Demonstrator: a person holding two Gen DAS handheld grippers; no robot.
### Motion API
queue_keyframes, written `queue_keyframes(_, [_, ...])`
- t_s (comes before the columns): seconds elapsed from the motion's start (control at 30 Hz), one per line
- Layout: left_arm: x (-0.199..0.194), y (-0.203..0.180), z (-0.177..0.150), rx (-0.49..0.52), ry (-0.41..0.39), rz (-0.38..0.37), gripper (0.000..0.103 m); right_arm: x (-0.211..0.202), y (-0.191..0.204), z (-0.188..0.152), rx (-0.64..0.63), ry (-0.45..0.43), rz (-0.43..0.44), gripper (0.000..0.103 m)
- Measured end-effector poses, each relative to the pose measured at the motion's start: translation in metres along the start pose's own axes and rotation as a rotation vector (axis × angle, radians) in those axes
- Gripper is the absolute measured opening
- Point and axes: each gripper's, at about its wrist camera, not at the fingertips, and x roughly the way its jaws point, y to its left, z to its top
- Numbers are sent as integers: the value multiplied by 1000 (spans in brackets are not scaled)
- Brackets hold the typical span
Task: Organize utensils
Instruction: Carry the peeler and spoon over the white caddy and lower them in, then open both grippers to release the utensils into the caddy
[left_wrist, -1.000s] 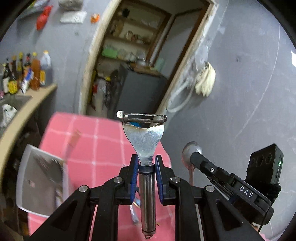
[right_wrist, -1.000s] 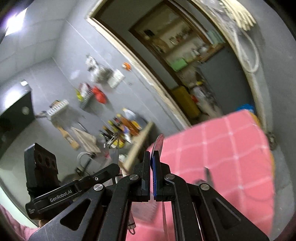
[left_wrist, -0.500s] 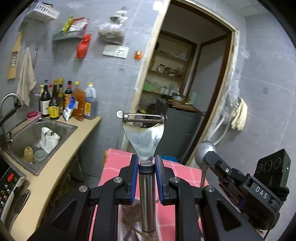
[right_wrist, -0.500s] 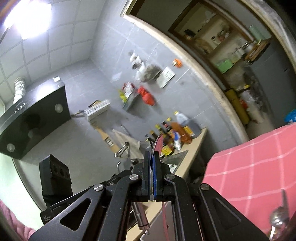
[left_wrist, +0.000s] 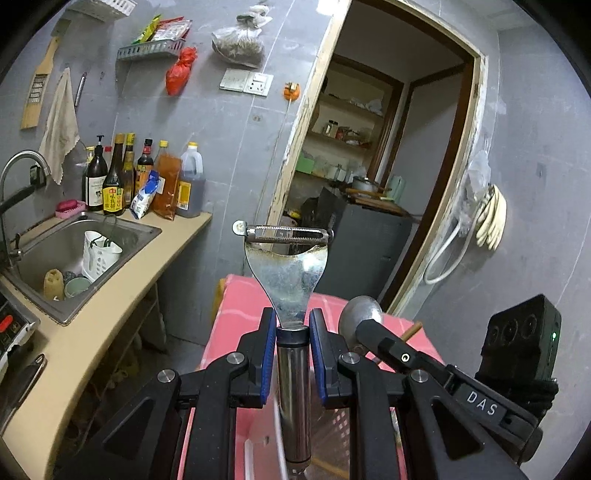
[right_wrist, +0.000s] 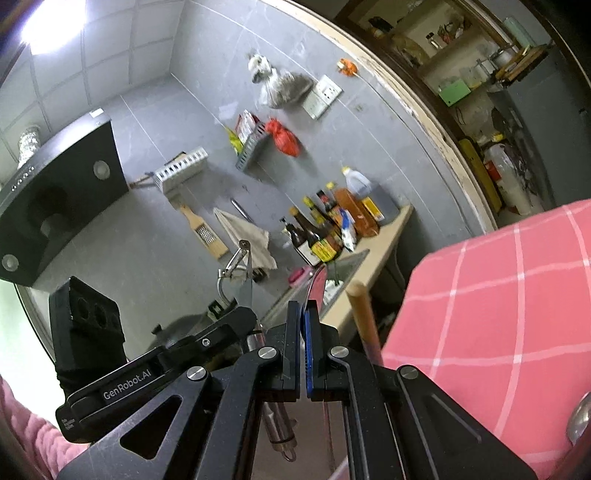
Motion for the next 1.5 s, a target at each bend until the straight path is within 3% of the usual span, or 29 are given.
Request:
queue_keyframes(0.33, [-1, -4, -18, 58, 43, -10, 17, -1, -1, -16, -35, 72, -46, 3])
queue_keyframes(0.6, [0, -2, -23, 42, 101, -34, 17, -10, 2, -17, -47, 99, -83, 3])
queue_keyframes(1.13, [-5, 1, -23, 16, 135, -46, 18, -17, 13, -16, -62, 139, -156, 3])
queue_keyframes(1.33, [-12, 4, -25, 2, 139, -49, 29, -24, 19, -17, -63, 139, -183, 8])
queue_keyframes(1.47, [-23, 3, -24, -16, 110, -51, 50, -35, 27, -16, -72, 117, -199, 32])
queue_keyframes(1.5, [-26, 3, -23, -19, 97, -51, 53, -39, 29, -16, -74, 105, -205, 33])
